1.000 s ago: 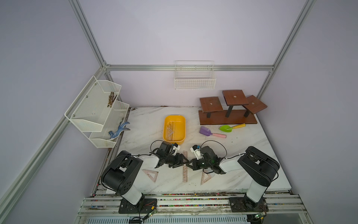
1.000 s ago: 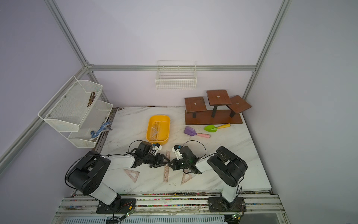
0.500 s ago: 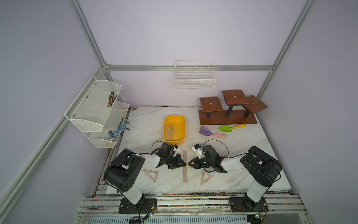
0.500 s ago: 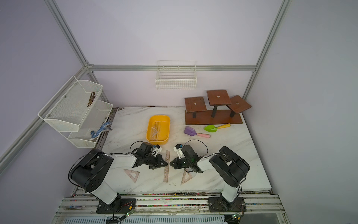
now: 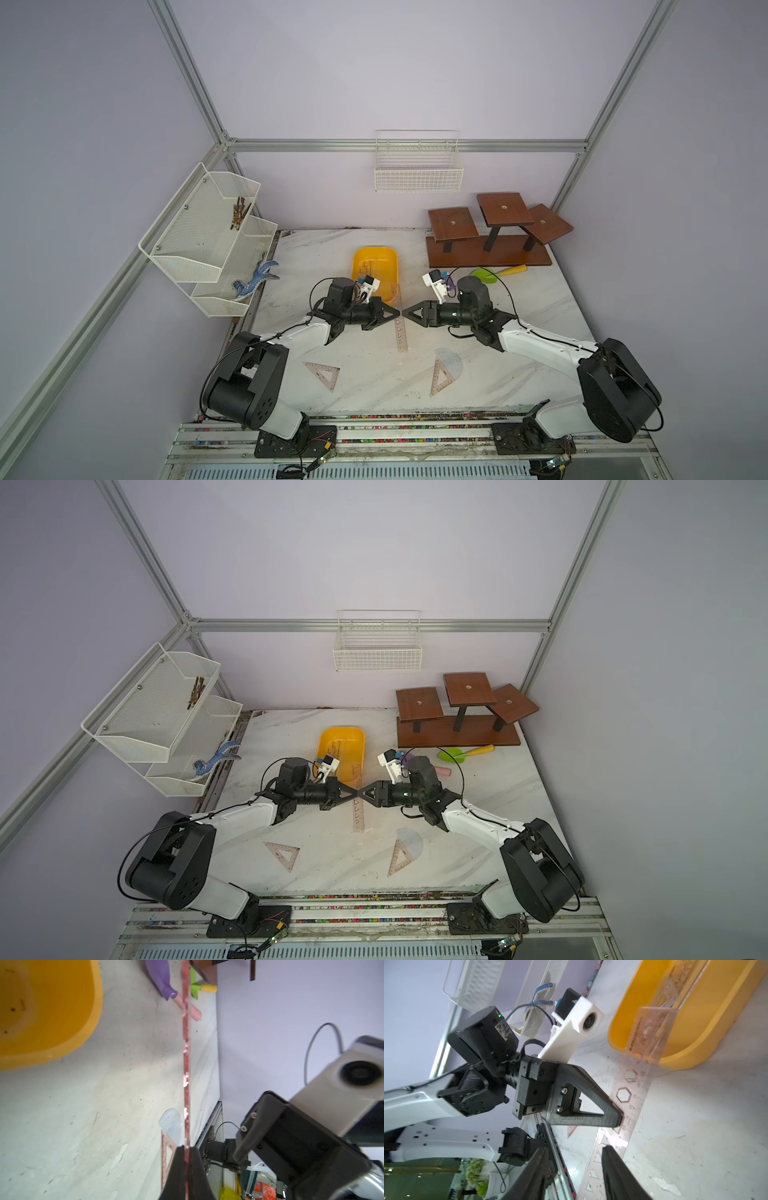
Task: Put the scattered rulers into the storage box
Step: Pick up the ruler from the center of the board, then place the ruler in the storage box.
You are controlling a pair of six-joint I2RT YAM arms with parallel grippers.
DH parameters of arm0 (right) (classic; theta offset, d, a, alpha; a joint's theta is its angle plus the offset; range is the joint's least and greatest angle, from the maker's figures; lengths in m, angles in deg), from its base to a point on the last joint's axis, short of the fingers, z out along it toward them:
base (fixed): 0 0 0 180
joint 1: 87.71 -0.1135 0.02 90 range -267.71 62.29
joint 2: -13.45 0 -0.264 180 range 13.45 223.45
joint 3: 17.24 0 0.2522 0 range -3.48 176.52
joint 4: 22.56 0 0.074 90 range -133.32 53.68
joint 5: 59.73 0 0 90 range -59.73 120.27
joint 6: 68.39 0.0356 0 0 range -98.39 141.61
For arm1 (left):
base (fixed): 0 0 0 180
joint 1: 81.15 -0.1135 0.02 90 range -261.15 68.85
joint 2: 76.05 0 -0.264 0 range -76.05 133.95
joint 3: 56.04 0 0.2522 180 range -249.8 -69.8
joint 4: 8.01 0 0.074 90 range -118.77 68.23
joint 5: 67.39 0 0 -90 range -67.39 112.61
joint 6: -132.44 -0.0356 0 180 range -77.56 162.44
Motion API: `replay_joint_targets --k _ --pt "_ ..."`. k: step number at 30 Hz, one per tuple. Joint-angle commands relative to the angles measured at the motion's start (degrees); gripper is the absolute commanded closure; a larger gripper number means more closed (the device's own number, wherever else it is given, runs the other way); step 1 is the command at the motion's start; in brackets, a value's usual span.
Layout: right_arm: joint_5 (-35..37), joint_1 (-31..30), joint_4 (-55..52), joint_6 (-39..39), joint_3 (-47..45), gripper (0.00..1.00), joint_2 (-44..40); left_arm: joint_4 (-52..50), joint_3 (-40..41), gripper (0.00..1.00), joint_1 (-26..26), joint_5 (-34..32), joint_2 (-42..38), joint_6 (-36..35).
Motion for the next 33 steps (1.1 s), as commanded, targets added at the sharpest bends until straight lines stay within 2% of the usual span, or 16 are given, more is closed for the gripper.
replay_joint_targets --k 1,6,10,14,18,19,20,22,23,25,27,29,33 --pt "-9.6 2.3 7.2 9.4 -0.2 0.51 2.8 14.2 -2.0 1.0 -1.5 6.8 1.7 8.3" --pt "-14.1 3.8 16.4 16.3 0.8 0.53 8.7 22.6 -2.6 1.0 -2.8 9.1 4.1 13.7" --pt "-15.9 3.8 18.2 18.0 3.3 0.61 12.4 25.8 -2.7 1.0 -3.2 9.8 4.9 15.6" --pt "-16.9 3.9 23.5 22.0 4.7 0.76 15.1 25.9 -2.3 1.0 -3.8 9.9 4.7 15.4" --pt "-17.7 4.0 29.4 26.4 5.6 0.99 17.7 23.3 -2.6 1.0 -4.1 9.7 4.5 13.3" --pt "-17.9 3.9 30.5 27.2 5.8 1.0 18.2 21.6 -2.8 1.0 -4.2 9.5 4.4 12.0" --pt "-17.9 3.9 31.2 27.9 6.1 1.0 18.7 18.0 -3.6 0.95 -4.3 9.4 4.3 9.3" --pt "-16.8 3.9 28.9 27.0 7.4 1.0 19.8 7.0 -6.2 0.64 -5.3 8.0 3.5 2.4" --pt "-15.6 3.9 24.8 24.8 8.9 1.0 20.3 1.0 -7.7 0.5 -6.0 6.5 2.9 -1.8" --pt "-11.1 3.8 12.7 17.9 13.8 1.0 21.9 -10.6 -10.7 0.34 -7.8 2.1 1.1 -9.4" --pt "-3.9 3.6 1.1 11.1 20.3 1.0 24.4 -22.3 -14.5 0.28 -9.5 -3.9 -0.8 -17.0" --pt "5.5 2.8 -6.1 7.9 27.6 1.0 28.0 -33.0 -18.7 0.25 -10.7 -12.6 -2.3 -23.3" --pt "19.9 -0.6 -13.3 4.6 40.5 1.0 35.2 -42.9 -23.2 0.22 -12.0 -24.9 -3.6 -28.2"
